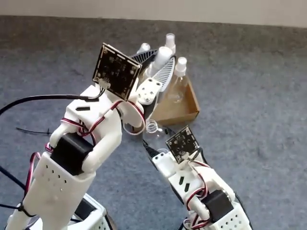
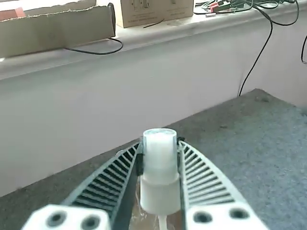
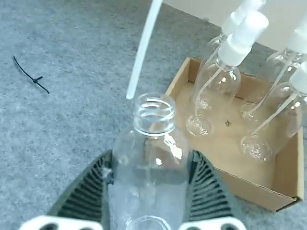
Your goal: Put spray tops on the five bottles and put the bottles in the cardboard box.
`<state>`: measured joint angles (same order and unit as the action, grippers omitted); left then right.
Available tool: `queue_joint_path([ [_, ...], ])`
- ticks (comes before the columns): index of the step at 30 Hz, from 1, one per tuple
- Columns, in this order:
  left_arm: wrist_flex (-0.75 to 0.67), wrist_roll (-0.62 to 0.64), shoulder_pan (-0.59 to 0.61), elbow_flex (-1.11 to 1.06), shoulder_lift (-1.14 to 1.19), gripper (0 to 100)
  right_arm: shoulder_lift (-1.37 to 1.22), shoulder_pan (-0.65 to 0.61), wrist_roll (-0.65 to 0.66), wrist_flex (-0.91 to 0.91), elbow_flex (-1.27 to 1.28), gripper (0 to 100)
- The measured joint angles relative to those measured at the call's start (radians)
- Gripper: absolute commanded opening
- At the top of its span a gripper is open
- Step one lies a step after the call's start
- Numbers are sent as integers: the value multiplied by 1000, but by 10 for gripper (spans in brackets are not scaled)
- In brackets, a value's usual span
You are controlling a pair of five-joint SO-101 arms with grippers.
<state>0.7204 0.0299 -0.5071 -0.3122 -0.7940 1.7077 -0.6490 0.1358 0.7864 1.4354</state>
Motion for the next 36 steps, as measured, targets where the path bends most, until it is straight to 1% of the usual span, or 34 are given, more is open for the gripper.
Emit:
queue_joint_path([
  [9, -133, 0, 0, -103, 0, 4, 0, 0, 0, 0, 0, 4],
  [17, -143, 0, 0, -129, 0, 4, 0, 0, -6, 0, 0, 4],
  [19, -120, 0, 0, -150, 0, 4, 0, 0, -6, 0, 0, 4],
  [24, 6, 2, -20, -201, 0, 4, 0, -2, -6, 0, 0, 4],
  [29, 69, 3, -20, -230, 0, 4, 0, -2, -6, 0, 0, 4],
  [32, 133, 5, -21, -230, 0, 4, 0, -3, -9, -2, 0, 4],
  [36, 210, 6, -21, -245, -23, 5, 0, -3, -77, -40, 0, 4],
])
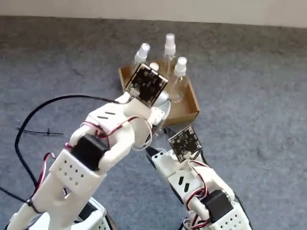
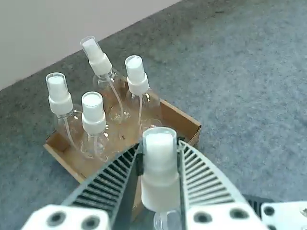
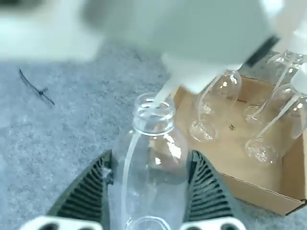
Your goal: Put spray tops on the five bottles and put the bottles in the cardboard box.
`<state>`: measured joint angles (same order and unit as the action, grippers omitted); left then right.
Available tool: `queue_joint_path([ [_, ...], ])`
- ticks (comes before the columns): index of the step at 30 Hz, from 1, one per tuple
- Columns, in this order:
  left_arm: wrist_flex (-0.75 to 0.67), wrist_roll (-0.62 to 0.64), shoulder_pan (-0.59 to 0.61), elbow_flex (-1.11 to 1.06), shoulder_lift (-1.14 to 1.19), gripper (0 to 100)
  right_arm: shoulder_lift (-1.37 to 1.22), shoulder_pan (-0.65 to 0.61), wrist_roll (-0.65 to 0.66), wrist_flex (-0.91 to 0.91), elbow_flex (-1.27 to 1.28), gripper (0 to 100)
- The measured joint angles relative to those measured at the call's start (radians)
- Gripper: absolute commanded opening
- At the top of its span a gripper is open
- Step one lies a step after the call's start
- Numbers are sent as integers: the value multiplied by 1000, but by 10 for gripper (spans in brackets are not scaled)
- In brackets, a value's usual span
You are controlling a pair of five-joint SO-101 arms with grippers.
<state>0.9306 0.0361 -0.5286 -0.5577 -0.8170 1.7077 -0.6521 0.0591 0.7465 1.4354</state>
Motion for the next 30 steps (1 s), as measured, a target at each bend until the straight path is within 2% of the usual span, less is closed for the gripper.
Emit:
queue_joint_path([
  [3, 14, 0, 0, -32, -58, 21, 0, 0, -17, -14, 0, 4],
  [8, 14, 0, 0, -100, -157, 177, 0, 0, -20, -15, 0, 4],
  [15, 18, -5, 2, -95, -199, 175, 0, 3, -20, -15, 0, 4],
  [23, 57, -38, 40, 54, -201, 174, 0, 3, -20, -15, 0, 4],
  [30, 57, -109, 80, -17, -204, 174, 0, 3, -20, -15, 0, 4],
])
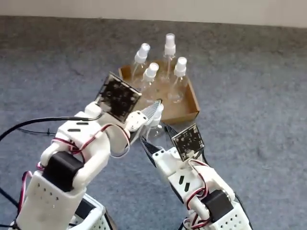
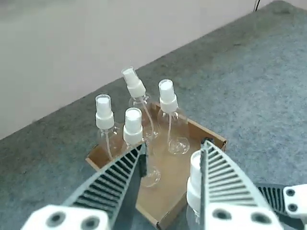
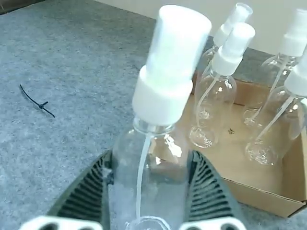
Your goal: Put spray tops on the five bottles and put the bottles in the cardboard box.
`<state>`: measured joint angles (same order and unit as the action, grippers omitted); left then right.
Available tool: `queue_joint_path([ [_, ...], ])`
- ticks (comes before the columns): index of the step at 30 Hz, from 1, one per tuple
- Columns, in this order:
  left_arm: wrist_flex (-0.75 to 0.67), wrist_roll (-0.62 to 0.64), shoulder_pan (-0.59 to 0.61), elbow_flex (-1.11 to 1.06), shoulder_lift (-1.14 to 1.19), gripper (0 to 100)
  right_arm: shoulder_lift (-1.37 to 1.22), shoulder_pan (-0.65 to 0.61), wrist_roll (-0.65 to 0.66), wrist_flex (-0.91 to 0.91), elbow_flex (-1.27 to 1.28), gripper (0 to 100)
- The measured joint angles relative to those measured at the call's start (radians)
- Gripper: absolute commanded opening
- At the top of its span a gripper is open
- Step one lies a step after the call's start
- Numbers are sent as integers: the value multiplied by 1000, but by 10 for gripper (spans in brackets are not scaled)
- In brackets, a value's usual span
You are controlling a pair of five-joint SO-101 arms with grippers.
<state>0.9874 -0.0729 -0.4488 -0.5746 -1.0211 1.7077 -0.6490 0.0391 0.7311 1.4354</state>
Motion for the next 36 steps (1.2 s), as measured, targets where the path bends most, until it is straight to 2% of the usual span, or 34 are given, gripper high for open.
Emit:
queue_joint_path([
  [10, 3, -8, 5, -58, -8, 143, -2, -2, 0, 2, 2, 4],
  [18, 2, -60, 14, -100, -18, 140, 57, 58, 0, 2, 3, 4],
  [24, 2, -61, 14, -81, -21, 141, 95, 61, 0, 2, 3, 4],
  [30, 15, -64, 12, 31, -6, 141, 115, 38, 2, 0, 5, 4],
  [36, 15, -66, 6, 49, 40, 141, 117, 34, 74, -2, 5, 4],
])
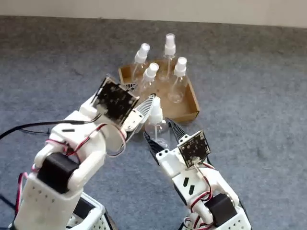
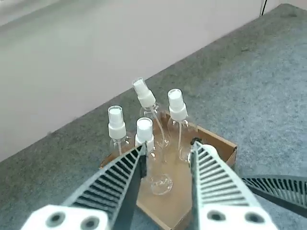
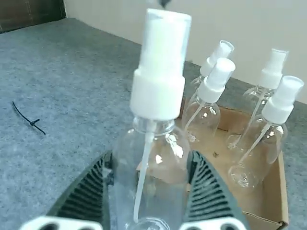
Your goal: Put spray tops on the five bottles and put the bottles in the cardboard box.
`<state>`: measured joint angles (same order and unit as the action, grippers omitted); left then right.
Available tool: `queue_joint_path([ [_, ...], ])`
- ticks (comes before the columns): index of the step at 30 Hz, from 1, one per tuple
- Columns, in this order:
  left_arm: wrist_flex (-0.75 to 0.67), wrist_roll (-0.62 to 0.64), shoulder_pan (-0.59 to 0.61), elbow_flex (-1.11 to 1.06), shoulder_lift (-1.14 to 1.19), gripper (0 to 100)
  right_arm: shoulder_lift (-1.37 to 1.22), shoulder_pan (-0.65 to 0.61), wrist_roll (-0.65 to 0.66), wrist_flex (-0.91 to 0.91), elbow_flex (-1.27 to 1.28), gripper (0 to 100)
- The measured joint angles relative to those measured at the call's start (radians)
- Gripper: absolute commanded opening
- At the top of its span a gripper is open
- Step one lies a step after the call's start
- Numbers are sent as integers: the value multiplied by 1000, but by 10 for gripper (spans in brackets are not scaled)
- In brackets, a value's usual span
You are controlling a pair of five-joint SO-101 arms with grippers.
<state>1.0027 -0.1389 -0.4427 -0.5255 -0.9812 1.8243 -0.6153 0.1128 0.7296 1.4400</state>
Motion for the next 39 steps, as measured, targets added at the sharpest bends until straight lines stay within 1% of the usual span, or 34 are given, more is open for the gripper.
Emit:
queue_joint_path([
  [5, -2, 6, 5, 15, 80, 141, -2, 0, 6, 2, 9, 4],
  [9, 2, 6, -44, 18, 101, 141, -2, -2, 6, 2, 9, 4],
  [12, 17, 6, -74, 32, 101, 141, -2, -5, 8, 2, 9, 4],
  [17, 75, 6, -69, 87, 114, 141, -2, -6, 9, 2, 9, 4],
  [22, 184, 2, 9, 222, 117, 141, 0, -6, 9, -11, 8, 4],
  [26, 293, 0, 106, 318, 115, 141, 0, 12, 9, -120, 8, 4],
  [29, 338, 0, 190, 325, 72, 141, -9, 49, 9, -180, 8, 4],
  [31, 341, 0, 253, 290, 2, 141, -57, 64, 9, -218, 8, 4],
  [34, 334, -3, 282, 155, -140, 141, -187, 68, 9, -296, -11, 4],
  [36, 284, -28, 285, 28, -229, 141, -305, 69, 9, -350, -64, 4],
  [39, 170, -54, 307, -195, -334, 141, -496, 71, 9, -419, -169, 4],
])
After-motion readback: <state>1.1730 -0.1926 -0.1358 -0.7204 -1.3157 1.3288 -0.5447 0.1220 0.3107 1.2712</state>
